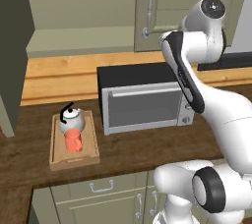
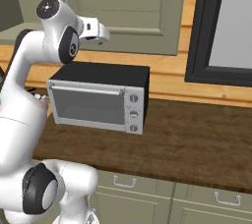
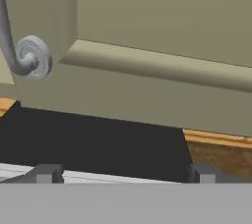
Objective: Pick the kettle from the counter and place it on the tray. Then pick the mug from the cabinet and place it on the tray. Then close the cabinet doors.
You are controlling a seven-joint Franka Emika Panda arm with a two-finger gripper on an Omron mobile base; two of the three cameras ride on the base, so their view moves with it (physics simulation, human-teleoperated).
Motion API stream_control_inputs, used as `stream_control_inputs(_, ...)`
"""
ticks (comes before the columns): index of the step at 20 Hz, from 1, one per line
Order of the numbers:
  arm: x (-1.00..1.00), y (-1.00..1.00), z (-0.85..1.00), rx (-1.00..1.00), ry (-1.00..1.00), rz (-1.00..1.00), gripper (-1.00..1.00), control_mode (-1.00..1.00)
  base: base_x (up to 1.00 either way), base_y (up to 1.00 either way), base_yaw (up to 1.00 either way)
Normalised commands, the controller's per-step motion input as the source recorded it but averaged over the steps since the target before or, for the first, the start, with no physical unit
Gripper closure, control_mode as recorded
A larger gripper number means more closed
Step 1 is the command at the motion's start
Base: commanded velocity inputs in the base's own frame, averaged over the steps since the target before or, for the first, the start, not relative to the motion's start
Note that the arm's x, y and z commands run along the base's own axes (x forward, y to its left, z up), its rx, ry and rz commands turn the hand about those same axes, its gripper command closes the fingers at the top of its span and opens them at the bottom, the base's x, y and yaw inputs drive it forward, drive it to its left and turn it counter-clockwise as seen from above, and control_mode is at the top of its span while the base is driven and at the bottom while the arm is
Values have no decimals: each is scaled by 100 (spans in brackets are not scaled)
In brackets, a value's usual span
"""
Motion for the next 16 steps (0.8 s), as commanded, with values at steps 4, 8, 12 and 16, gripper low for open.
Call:
stream_control_inputs(4, -81, 19, 0, -2, -7, 41, -100, -100, 0, 0, 0)
stream_control_inputs(8, -70, 22, 0, -8, -8, 50, -100, -100, 0, 0, 0)
stream_control_inputs(12, -63, 14, 0, -18, -4, 54, -100, -100, 0, 0, 0)
stream_control_inputs(16, -57, 25, 0, -38, -1, 52, -100, -100, 0, 0, 0)
